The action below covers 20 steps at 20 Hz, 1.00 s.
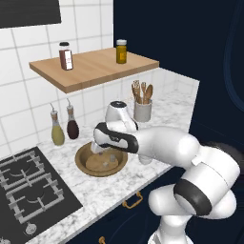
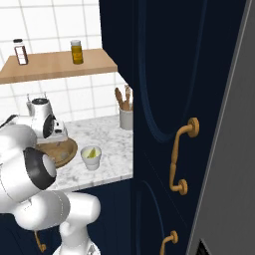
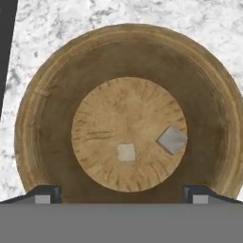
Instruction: Grab a lemon wedge from the fridge and one ice cube from the ice bowl, and put them in the glass of lemonade.
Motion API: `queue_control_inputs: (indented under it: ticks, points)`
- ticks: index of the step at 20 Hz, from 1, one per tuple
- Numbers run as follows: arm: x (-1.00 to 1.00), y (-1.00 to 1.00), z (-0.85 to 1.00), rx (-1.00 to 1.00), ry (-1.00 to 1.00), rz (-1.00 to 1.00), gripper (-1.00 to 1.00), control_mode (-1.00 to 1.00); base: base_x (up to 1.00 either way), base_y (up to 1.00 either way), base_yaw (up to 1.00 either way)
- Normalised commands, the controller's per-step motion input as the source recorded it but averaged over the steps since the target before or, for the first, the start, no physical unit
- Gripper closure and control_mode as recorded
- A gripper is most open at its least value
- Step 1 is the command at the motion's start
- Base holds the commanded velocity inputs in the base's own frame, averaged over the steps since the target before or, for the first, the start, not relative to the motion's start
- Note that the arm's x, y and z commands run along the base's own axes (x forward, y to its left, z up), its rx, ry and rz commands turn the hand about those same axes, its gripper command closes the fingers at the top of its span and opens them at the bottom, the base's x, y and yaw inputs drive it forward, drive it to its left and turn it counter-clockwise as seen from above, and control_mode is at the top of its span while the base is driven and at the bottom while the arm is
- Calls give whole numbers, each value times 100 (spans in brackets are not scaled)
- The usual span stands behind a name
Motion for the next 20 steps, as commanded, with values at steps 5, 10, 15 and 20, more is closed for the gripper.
queue_control_inputs:
  ticks: [5, 10, 15, 20]
  points:
    - [7, 33, -77, -15, -1, 6, -100, -100, 0, 0, 0]
    - [20, 4, -32, -7, 12, 0, -100, -100, 0, 0, 0]
    - [34, -1, 8, 8, 10, 0, -100, -100, 0, 0, 0]
    - [6, 0, -11, 3, 4, 0, -100, -100, 0, 0, 0]
